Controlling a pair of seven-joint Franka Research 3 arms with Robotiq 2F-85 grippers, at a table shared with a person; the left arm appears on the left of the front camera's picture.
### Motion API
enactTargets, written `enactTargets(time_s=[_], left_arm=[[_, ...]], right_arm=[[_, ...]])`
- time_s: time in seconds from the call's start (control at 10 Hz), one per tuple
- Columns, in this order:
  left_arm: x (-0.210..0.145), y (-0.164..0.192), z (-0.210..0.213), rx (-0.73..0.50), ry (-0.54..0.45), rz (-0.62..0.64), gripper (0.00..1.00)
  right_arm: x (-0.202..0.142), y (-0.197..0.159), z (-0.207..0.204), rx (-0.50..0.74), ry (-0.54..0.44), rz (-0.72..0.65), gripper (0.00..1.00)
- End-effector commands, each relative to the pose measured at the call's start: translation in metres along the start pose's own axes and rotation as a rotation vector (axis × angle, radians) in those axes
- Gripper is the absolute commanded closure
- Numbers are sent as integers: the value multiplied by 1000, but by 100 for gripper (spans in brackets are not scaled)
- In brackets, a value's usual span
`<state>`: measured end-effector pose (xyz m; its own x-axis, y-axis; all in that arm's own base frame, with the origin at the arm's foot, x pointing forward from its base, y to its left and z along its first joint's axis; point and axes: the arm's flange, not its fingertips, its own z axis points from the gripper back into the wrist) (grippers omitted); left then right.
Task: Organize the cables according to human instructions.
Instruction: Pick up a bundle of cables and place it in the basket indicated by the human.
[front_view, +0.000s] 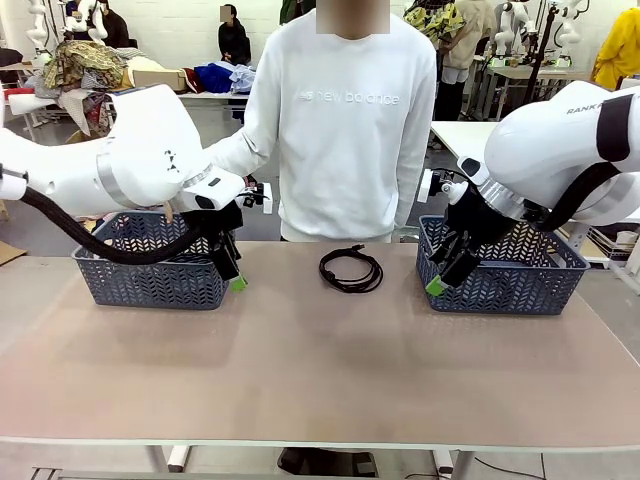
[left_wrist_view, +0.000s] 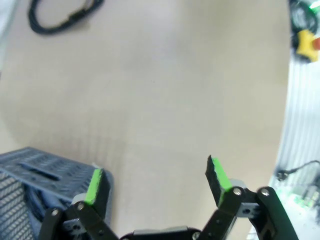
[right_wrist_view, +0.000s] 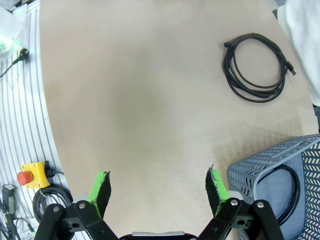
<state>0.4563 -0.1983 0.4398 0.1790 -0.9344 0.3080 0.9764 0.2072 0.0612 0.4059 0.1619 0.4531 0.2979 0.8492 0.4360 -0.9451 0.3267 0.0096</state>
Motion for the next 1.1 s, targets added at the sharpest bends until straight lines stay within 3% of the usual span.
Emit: enactTargets(time_s=[0.0, 0.1, 0.6, 1.0], left_arm=[[17, 15, -1, -4, 44, -81, 0], [30, 23, -4, -21, 74, -194, 0], [91, 69, -21, -47, 177, -396, 0], [127, 96, -40, -34, 193, -524, 0]], right_arm=[[-1, 0, 1, -3, -3, -3, 0], [-1, 0, 1, -3, -3, -3, 0], [-1, 0, 1, -3, -3, -3, 0], [-1, 0, 1, -3, -3, -3, 0]])
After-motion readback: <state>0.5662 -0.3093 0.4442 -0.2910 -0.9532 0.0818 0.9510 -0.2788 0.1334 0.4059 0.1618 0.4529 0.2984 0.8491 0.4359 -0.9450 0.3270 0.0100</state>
